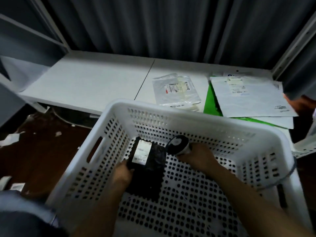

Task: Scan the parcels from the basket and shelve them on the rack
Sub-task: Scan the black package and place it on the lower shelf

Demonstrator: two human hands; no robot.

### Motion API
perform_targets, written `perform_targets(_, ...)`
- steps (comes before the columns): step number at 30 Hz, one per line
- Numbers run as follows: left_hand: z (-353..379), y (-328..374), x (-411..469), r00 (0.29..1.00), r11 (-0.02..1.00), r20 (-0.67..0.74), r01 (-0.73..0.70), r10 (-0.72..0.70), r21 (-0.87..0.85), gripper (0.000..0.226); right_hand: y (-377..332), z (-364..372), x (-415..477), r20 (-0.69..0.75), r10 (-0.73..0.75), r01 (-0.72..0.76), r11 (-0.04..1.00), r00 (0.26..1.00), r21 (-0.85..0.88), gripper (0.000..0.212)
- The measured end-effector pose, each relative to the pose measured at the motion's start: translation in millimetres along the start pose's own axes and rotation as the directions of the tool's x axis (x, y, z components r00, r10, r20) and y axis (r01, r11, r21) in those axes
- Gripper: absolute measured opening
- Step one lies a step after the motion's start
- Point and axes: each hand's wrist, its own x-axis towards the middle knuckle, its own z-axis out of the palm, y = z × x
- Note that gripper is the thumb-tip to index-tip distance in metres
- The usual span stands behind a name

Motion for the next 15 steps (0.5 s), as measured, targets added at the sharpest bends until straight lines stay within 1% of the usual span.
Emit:
perform_targets(2,15.7,-18.1,12.7,0.994,0.996,0.103,0.022,-0.031,0.092,0.059,8.7,19.7,13.0,0.034,0.010,-0.009,0.999,0.999,-0.034,0.031)
perform_targets(4,26.9,-25.1,29.4,0.985,0.994,0.172,0.012,-0.030,0.106,0.069,19.1,40.2,26.9,0.053,0.018,-0.015,0.998,0.998,-0.063,0.038)
perform_targets(5,31.8,-26.3,37.9,0.982,0.994,0.184,0.021,-0.040,0.106,0.072,23.2,48.2,31.7,0.058,0.028,-0.023,0.996,0.998,-0.083,0.035)
perform_targets(8,47.6,-24.1,54.6,0.977,0.989,0.183,0.092,-0.113,0.117,0.090,32.4,65.3,42.5,0.113,0.025,-0.005,0.984,0.993,-0.176,0.033)
perform_targets(10,60.3,-24.0,57.5,0.966,0.981,0.172,0.188,-0.194,0.056,0.103,40.2,70.4,49.6,0.121,0.038,-0.011,0.976,0.992,-0.215,0.034)
perform_targets(12,71.6,-27.1,60.6,0.960,0.970,0.139,0.244,-0.242,0.005,0.110,45.9,71.2,55.0,0.114,0.061,-0.034,0.973,0.992,-0.227,0.030)
perform_targets(15,81.3,-29.0,63.6,0.948,0.952,0.086,0.305,-0.306,0.023,0.112,49.3,69.5,58.6,0.123,0.094,-0.061,0.967,0.988,-0.249,0.031)
